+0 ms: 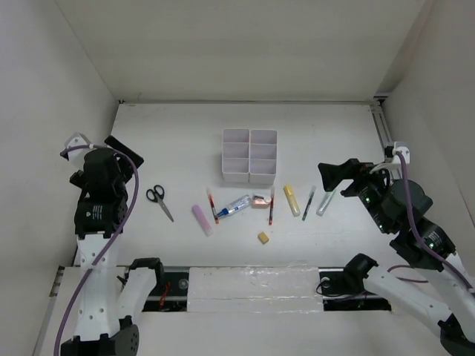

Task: Sort the stationery into containers
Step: Grab a piece of stationery with the left arm

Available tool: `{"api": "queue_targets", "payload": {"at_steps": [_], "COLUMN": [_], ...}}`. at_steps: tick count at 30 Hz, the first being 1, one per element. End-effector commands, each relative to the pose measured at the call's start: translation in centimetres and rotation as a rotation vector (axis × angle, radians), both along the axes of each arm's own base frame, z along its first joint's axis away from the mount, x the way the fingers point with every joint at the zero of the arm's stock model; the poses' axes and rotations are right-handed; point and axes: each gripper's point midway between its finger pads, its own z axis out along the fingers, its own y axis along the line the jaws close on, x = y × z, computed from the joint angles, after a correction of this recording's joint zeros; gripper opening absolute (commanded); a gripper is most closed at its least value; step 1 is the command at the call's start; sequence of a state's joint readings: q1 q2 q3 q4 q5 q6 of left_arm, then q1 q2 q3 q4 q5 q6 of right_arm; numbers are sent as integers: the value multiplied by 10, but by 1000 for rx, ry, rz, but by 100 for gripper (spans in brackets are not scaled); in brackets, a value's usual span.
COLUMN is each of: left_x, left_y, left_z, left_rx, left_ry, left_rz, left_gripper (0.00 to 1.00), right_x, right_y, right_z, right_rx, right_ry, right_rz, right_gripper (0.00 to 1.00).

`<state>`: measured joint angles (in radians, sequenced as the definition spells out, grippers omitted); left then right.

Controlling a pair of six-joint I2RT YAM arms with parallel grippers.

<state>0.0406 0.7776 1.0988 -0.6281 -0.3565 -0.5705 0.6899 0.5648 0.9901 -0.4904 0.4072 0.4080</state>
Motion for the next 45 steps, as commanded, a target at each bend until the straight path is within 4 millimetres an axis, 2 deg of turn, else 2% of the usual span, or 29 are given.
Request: {"api": "queue_targets", "payload": {"at_steps": [1,6,9,11,15,16,18,19,21,22,26,29,31,35,37,45], "left_x": [1,-3,-3,0,13,16,22,26,34,37,45,38,38,34,35,46], "left_y": [1,9,13,12,10,11,8,6,3,2,9,13,16,20,17,14], "left_z": [1,1,-8,-10,-48,-69,-92,-105,-128,-143,-171,-192,-194,-215,-224,-235], "left_rx": [-8,3,-11,-36,-141,-164,-240,-272,-319,-326,-315,-289,-272,-256,-257,-258], "left_ry": [-38,-16,13,11,86,135,141,161,160,194,294,391,403,461,508,553], "left_rz": [17,65,101,115,181,219,268,270,292,307,363,402,405,399,377,343], "left_gripper": [100,100,100,100,100,100,100,100,98,97,97,95,92,79,75,63], "right_x": [-5,-15,-18,-14,-13,-14,-14,-16,-19,-20,-18,-18,-16,-17,-16,-15], "right_y": [2,14,20,26,35,40,47,50,61,63,76,79,81,81,82,83], "right_z": [25,28,28,24,23,21,12,16,7,10,-5,-8,-19,-25,-19,-21], "right_rx": [50,38,29,20,21,22,25,40,37,52,31,42,33,55,66,62], "right_ry": [-80,-120,-124,-111,-113,-113,-103,-126,-122,-127,-88,-86,-68,-70,-92,-84], "right_rz": [30,125,163,178,216,239,270,288,345,358,408,419,419,419,419,419], "right_gripper": [100,100,100,100,100,100,100,100,100,100,100,100,100,100,100,100]}}
